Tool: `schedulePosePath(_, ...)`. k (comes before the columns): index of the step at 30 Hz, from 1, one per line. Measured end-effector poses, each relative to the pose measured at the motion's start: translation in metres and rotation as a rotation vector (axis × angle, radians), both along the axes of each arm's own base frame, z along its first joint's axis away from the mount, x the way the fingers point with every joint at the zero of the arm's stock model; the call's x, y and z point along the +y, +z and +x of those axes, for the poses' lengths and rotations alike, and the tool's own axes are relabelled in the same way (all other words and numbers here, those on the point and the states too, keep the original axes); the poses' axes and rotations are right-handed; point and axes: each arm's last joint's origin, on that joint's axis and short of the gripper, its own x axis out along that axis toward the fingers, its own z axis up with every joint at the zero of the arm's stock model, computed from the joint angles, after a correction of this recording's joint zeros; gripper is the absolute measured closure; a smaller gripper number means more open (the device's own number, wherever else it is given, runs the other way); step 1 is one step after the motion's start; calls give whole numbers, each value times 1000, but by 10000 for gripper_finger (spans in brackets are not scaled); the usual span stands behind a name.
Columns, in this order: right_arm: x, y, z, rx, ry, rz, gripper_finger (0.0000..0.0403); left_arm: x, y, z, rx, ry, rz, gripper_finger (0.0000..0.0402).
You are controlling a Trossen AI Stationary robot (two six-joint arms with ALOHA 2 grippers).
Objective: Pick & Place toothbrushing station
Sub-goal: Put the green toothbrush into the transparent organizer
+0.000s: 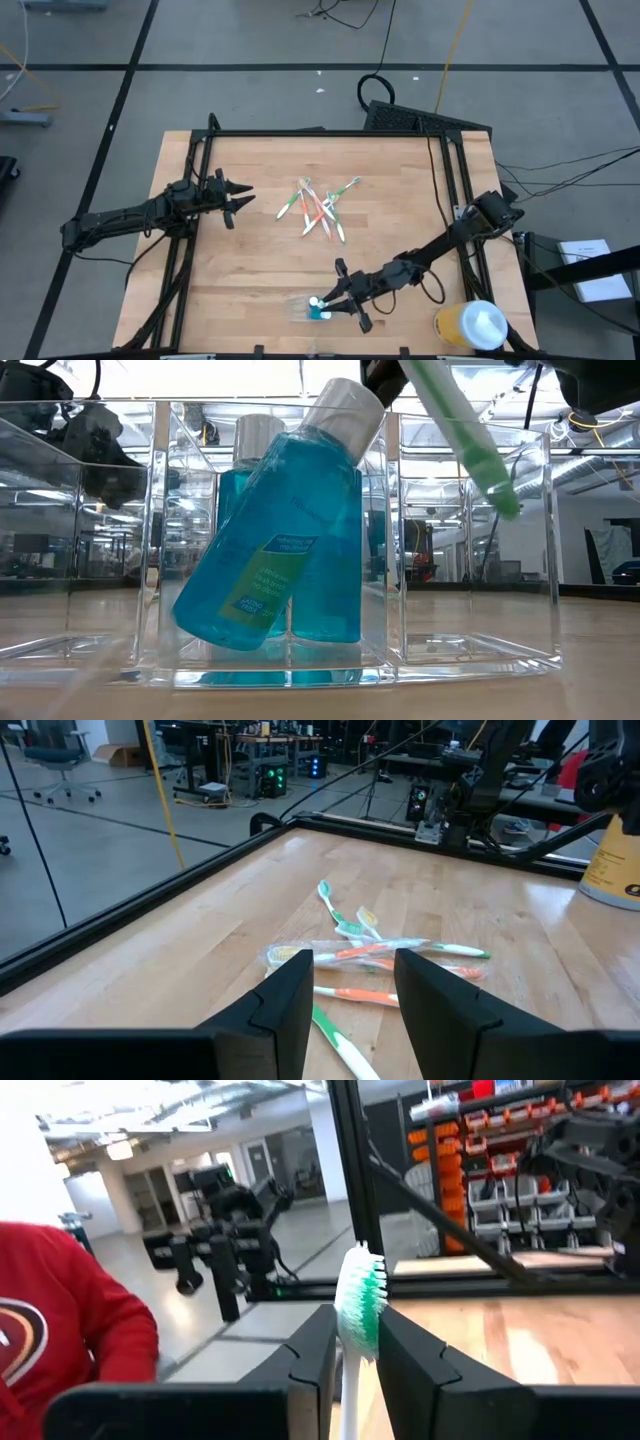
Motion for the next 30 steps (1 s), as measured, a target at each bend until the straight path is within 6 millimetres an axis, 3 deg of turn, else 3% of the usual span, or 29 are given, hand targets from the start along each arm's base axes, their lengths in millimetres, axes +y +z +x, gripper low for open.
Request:
schedulePosePath(8, 0, -11, 1, 98, -1, -58, 348, 0, 0, 0, 0, 0, 0, 254)
schedulePosePath(30, 0, -17, 1, 144, -2, -107, 348, 0, 0, 0, 0, 0, 0, 254)
